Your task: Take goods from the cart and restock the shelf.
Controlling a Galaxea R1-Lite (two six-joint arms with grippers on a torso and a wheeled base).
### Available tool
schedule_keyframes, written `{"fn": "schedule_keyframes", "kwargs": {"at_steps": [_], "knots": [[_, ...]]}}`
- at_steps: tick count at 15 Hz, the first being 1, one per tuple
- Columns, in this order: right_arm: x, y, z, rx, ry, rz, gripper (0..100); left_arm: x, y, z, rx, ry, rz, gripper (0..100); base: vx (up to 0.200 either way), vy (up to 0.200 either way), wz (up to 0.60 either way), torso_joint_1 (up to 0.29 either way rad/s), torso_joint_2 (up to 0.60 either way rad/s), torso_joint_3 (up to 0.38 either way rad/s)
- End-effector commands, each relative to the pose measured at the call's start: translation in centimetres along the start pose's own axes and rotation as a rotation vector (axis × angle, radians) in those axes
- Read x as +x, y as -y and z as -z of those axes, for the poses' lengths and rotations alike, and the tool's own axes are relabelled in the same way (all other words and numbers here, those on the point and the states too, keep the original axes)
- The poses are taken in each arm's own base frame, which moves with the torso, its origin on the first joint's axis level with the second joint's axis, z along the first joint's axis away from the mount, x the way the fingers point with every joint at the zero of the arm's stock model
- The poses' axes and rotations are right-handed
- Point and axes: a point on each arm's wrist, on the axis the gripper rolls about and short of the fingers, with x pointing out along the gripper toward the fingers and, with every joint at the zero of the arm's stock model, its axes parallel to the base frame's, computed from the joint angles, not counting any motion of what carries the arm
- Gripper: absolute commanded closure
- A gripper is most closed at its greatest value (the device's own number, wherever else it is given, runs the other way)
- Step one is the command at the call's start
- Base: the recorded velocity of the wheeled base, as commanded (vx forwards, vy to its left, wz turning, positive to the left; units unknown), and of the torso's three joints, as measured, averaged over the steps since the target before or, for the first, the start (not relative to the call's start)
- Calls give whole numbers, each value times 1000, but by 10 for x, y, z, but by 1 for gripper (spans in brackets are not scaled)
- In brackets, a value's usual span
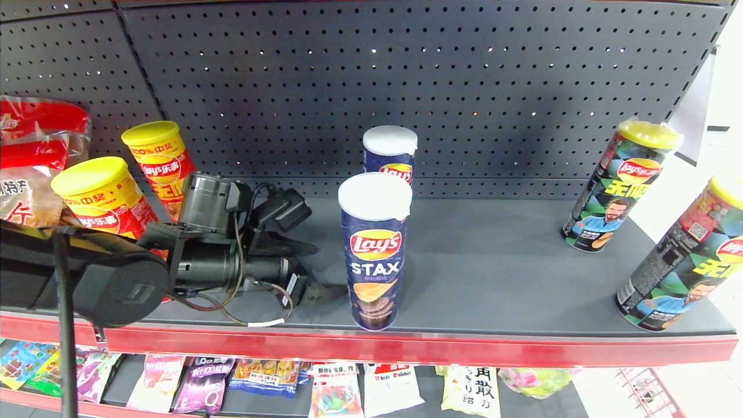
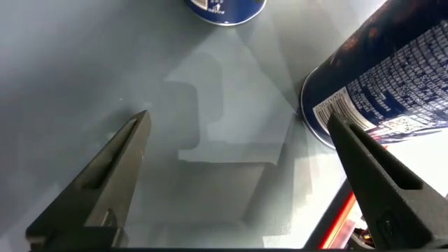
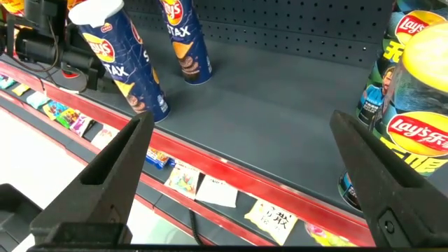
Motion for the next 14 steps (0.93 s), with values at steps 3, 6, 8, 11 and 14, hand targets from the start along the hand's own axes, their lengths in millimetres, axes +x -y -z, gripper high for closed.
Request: {"fn": "schedule_keyframes", "kwargs": {"at_steps": [3, 6, 8, 11, 14], "knots": [[0, 0, 0, 0, -1, -1, 0, 2, 2, 0, 1, -3, 7, 0, 0, 0, 0, 0, 0, 0], [0, 0, 0, 0, 0, -1, 0, 2, 2, -1, 3, -2, 0, 0, 0, 0, 0, 0, 0, 0], [0, 0, 2, 0, -8, 0, 0, 2, 2, 0, 4, -4, -1, 0, 0, 0, 0, 0, 0, 0], [-4, 1, 16, -1, -26, 1, 0, -21, 6, -5, 1, 23, -62, 0, 0, 0, 0, 0, 0, 0], [-7, 3, 34, -7, -57, 35, 0, -91, 39, 10, 13, 90, -106, 0, 0, 0, 0, 0, 0, 0]]}}
